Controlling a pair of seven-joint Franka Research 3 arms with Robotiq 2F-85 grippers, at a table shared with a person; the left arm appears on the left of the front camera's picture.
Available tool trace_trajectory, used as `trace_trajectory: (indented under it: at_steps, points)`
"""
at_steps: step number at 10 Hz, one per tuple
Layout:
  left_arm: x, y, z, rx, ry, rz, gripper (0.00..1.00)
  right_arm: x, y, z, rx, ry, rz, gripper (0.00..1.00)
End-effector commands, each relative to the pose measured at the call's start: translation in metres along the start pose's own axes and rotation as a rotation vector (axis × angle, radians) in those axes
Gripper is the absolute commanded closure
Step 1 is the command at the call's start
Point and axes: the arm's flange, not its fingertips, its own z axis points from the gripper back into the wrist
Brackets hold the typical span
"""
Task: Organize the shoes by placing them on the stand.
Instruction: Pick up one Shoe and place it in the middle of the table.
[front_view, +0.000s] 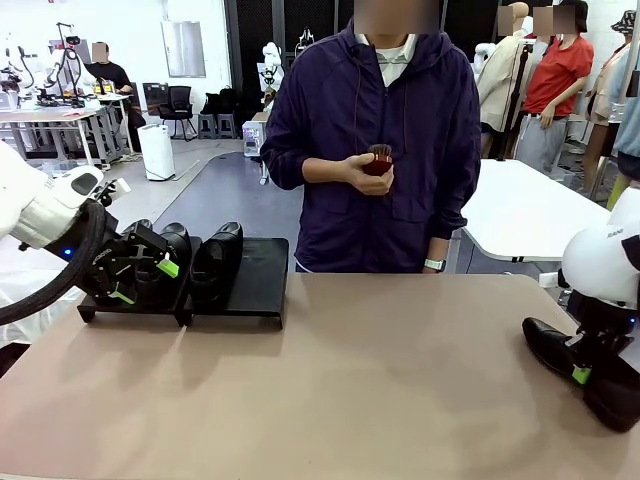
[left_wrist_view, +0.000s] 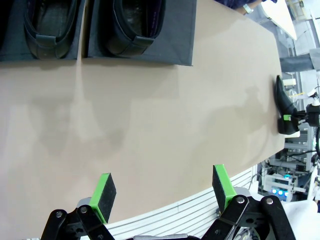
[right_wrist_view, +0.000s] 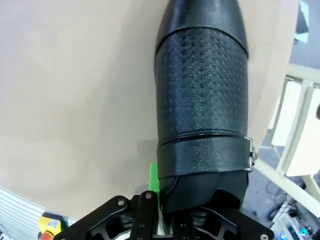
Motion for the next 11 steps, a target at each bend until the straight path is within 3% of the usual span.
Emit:
trace_trajectory:
  at_steps: [1, 5, 10, 11]
  points:
    - [0.0, 0.001, 0.002, 0.003, 0.008, 0.006, 0.0, -0.009, 0.004, 0.033, -0.039, -0.066, -0.016, 1.0]
    - [0.0, 0.001, 0.002, 0.003, 0.008, 0.006, 0.0, -0.042, 0.033, 0.159, -0.139, -0.146, -0.077, 1.0]
    - [0.0, 0.001, 0.002, 0.003, 0.008, 0.006, 0.0, -0.055, 0.037, 0.173, -0.111, -0.151, -0.063, 1.0]
    - [0.0, 0.001, 0.002, 0.003, 0.008, 0.006, 0.0, -0.053, 0.05, 0.173, -0.045, -0.183, -0.021, 1.0]
